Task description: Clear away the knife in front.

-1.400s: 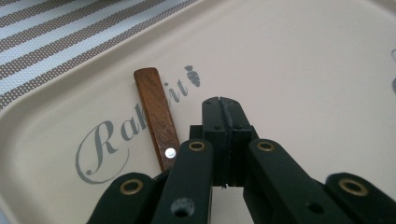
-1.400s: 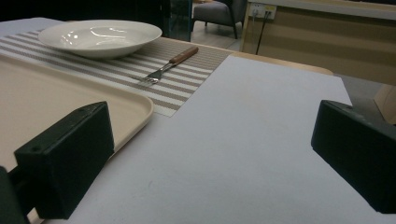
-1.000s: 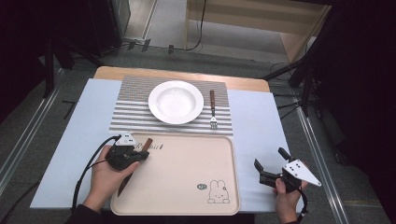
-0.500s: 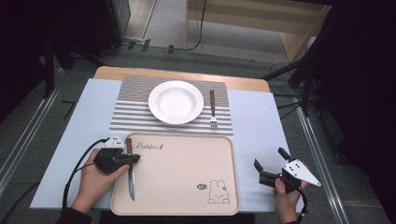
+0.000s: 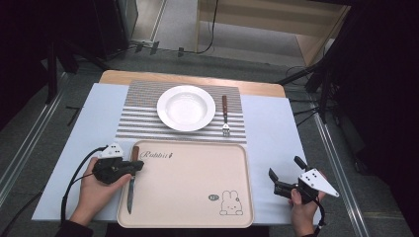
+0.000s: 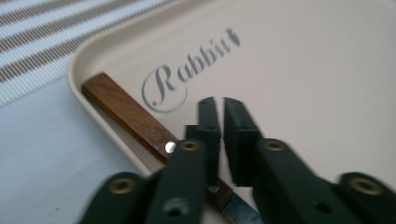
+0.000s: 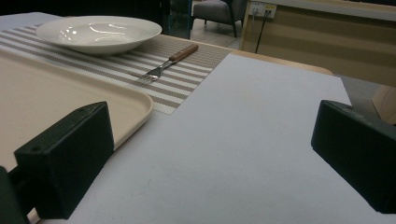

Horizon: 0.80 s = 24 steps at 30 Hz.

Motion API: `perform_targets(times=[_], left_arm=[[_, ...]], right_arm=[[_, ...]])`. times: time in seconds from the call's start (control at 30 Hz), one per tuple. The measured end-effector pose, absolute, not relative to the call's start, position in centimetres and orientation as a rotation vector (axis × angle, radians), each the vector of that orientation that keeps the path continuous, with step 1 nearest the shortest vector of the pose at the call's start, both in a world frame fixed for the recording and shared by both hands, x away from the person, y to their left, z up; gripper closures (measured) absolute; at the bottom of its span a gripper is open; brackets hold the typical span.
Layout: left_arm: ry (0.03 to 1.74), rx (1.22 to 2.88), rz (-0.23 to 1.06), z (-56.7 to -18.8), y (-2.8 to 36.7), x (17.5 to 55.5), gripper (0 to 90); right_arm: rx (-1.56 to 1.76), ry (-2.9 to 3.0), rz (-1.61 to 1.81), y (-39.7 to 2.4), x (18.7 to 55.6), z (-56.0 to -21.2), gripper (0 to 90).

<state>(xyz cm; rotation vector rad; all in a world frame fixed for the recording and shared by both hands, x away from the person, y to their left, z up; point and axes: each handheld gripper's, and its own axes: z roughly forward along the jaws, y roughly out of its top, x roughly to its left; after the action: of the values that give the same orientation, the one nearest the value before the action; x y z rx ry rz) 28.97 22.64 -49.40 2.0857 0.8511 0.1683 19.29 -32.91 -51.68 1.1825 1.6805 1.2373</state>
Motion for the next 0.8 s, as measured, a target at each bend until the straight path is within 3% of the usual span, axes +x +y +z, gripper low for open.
perform_targets(times=[0.03, 0.2, 0.23, 0.27, 0.37, 0.5, 0.57, 0.73, 0.77, 0.8], left_arm=[[0.845, 2.064, 0.168, -49.3, 22.9, 29.0, 80.0], [0.852, 2.006, 0.185, -49.0, 23.7, 28.9, 59.5], [0.856, 1.999, 0.190, -49.0, 23.8, 28.9, 51.9], [0.865, 1.994, 0.205, -48.9, 23.9, 28.8, 51.9], [0.886, 1.944, 0.213, -48.7, 24.3, 28.7, 40.6], [0.883, 1.907, 0.223, -48.5, 24.8, 28.6, 15.8], [0.872, 1.899, 0.215, -48.5, 25.1, 28.6, 10.8], [0.878, 1.875, 0.238, -48.3, 25.6, 28.5, 9.6], [0.892, 1.871, 0.250, -48.3, 25.6, 28.5, 1.5], [0.904, 1.853, 0.248, -48.3, 25.9, 28.5, 0.0]], right_arm=[[1.182, 1.681, 1.237, -32.9, 19.3, -51.7, 0.0], [1.181, 1.682, 1.234, -32.8, 19.3, -51.7, 0.0], [1.180, 1.683, 1.232, -32.8, 19.3, -51.7, 0.0], [1.180, 1.683, 1.232, -32.8, 19.3, -51.7, 0.0], [1.179, 1.684, 1.228, -32.8, 19.3, -51.7, 0.0], [1.178, 1.685, 1.224, -32.8, 19.3, -51.7, 0.0], [1.178, 1.685, 1.224, -32.8, 19.3, -51.7, 0.0], [1.179, 1.685, 1.223, -32.8, 19.3, -51.7, 0.0], [1.178, 1.685, 1.221, -32.8, 19.3, -51.7, 0.0], [1.179, 1.685, 1.221, -32.8, 19.3, -51.7, 0.0]])
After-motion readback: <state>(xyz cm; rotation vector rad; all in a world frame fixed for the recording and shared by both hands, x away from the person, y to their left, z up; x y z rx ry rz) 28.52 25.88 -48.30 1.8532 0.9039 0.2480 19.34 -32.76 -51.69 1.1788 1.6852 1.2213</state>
